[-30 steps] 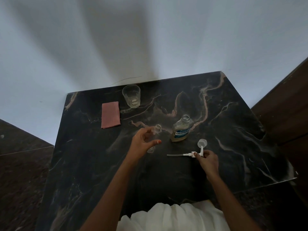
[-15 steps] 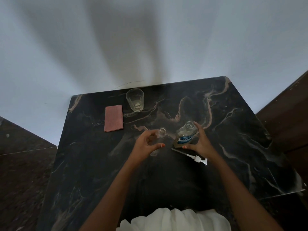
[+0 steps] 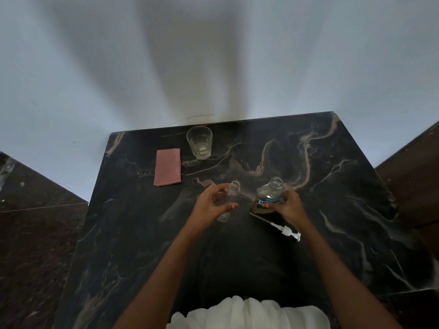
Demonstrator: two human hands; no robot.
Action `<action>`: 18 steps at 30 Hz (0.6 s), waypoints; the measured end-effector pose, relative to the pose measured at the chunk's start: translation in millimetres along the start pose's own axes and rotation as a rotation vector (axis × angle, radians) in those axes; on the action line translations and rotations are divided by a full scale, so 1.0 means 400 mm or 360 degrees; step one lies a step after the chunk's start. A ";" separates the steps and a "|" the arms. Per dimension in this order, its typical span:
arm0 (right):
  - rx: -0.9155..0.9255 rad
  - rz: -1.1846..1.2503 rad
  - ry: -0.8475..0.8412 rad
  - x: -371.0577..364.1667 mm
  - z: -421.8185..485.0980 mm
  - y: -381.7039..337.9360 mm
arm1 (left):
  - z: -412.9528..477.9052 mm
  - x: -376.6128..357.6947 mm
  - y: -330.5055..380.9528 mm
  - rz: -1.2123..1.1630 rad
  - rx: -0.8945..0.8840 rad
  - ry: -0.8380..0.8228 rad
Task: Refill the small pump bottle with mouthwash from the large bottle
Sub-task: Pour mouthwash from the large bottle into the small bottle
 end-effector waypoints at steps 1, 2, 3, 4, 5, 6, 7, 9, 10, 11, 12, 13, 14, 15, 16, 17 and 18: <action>0.0015 -0.0012 0.0025 -0.002 -0.001 -0.002 | 0.000 0.001 0.000 -0.0004 0.0000 0.0000; 0.0027 -0.0024 0.0052 -0.004 -0.004 -0.004 | 0.000 0.002 0.001 -0.0006 -0.0003 0.0002; 0.0035 -0.0034 0.0081 -0.005 -0.006 -0.008 | -0.001 0.003 0.002 -0.0004 -0.0004 0.0004; 0.0044 -0.0043 0.0114 -0.004 -0.009 -0.015 | -0.002 0.004 0.004 -0.0003 -0.0004 0.0002; 0.0061 -0.0052 0.0151 -0.002 -0.010 -0.024 | -0.004 0.004 0.008 -0.0007 -0.0005 -0.0002; 0.0090 -0.0058 0.0189 0.002 -0.010 -0.036 | -0.006 0.005 0.012 -0.0017 -0.0010 -0.0008; 0.0128 -0.0067 0.0223 0.006 -0.010 -0.050 | -0.007 0.005 0.016 -0.0027 -0.0017 -0.0013; 0.0209 -0.0098 0.0262 0.015 -0.013 -0.086 | -0.009 0.007 0.027 -0.0034 -0.0028 -0.0031; 0.0253 -0.0115 0.0269 0.020 -0.015 -0.105 | -0.010 0.008 0.033 -0.0034 -0.0034 -0.0042; 0.0297 -0.0129 0.0273 0.026 -0.016 -0.123 | -0.013 0.008 0.041 -0.0038 -0.0042 -0.0049; 0.0346 -0.0148 0.0271 0.031 -0.018 -0.141 | -0.014 0.010 0.049 -0.0047 -0.0053 -0.0050; 0.0402 -0.0180 0.0269 0.038 -0.019 -0.159 | -0.016 0.011 0.058 -0.0060 -0.0067 -0.0046; 0.0463 -0.0232 0.0277 0.043 -0.020 -0.175 | -0.018 0.012 0.068 -0.0073 -0.0082 -0.0043; 0.0527 -0.0297 0.0295 0.047 -0.021 -0.193 | -0.020 0.013 0.078 -0.0085 -0.0103 -0.0044; 0.0588 -0.0361 0.0323 0.050 -0.024 -0.209 | -0.022 0.014 0.087 -0.0096 -0.0125 -0.0047; 0.0643 -0.0424 0.0355 0.052 -0.026 -0.222 | -0.024 0.015 0.096 -0.0108 -0.0144 -0.0049; 0.0698 -0.0496 0.0382 0.053 -0.029 -0.233 | -0.026 0.016 0.105 -0.0123 -0.0158 -0.0046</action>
Point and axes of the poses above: each hand's wrist, its own z-axis towards the middle knuckle, its own x-axis out of the back of the hand, y = z × x, the point moved 1 cm from there along z, towards the middle knuckle, and after that the axes turned 8 degrees about -z, right-handed, at the moved point
